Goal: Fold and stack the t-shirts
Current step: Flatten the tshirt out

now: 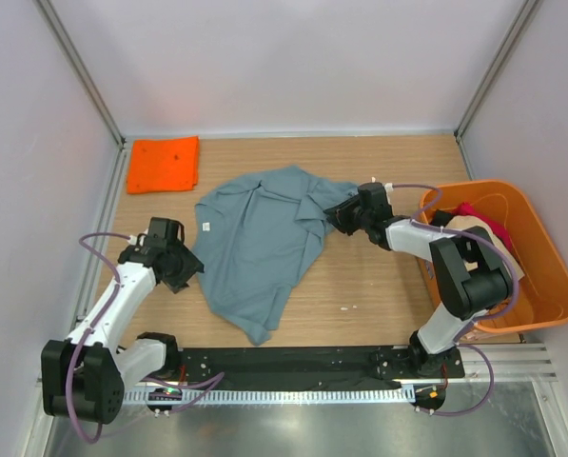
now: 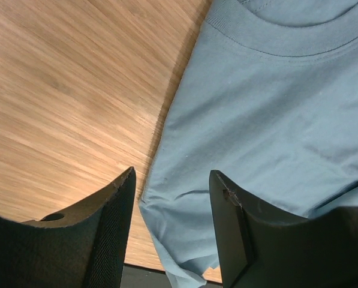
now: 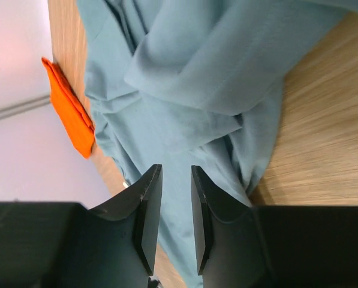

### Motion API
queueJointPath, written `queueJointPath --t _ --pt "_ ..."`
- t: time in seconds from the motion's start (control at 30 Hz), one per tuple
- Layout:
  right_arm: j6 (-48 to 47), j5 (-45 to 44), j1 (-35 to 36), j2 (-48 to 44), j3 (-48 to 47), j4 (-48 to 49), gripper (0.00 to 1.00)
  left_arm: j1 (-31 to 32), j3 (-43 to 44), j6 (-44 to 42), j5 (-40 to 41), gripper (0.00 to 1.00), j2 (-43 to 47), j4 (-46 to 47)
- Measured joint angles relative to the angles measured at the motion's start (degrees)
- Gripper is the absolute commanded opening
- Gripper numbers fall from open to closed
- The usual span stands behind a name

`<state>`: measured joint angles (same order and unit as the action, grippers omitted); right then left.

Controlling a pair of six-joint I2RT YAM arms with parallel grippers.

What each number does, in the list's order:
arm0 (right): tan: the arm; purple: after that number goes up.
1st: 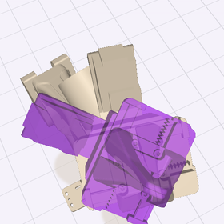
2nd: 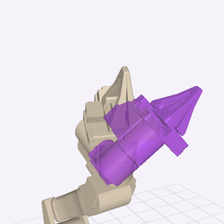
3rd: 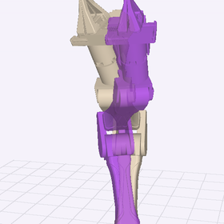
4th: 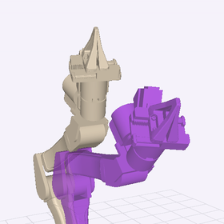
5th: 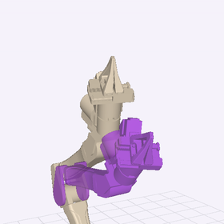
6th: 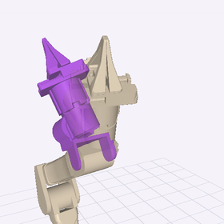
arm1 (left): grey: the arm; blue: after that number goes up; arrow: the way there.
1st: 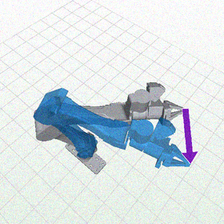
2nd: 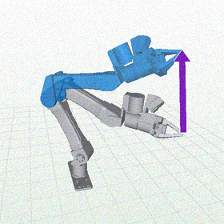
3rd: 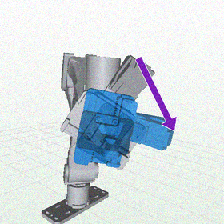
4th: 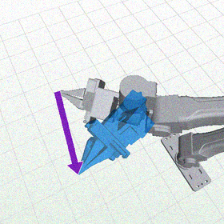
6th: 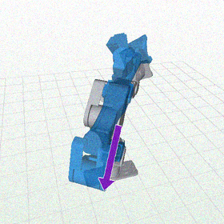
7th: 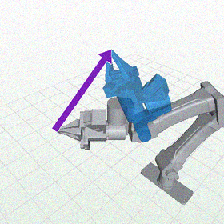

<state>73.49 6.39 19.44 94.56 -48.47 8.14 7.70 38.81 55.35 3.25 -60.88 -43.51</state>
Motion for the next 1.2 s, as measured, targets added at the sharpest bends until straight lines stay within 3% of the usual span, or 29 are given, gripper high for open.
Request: queueJointPath --t 0.43,1.2 --pt "16.1 -9.1 2.6 4.1 2.1 6.9 0.33 0.1 1.3 -1.0 0.0 0.55 -0.7 -1.7" --pt "18.4 -13.4 3.8 4.6 4.9 5.7 0.36 0.3 5.4 -3.8 -0.1 0.55 -9.1 -0.9"
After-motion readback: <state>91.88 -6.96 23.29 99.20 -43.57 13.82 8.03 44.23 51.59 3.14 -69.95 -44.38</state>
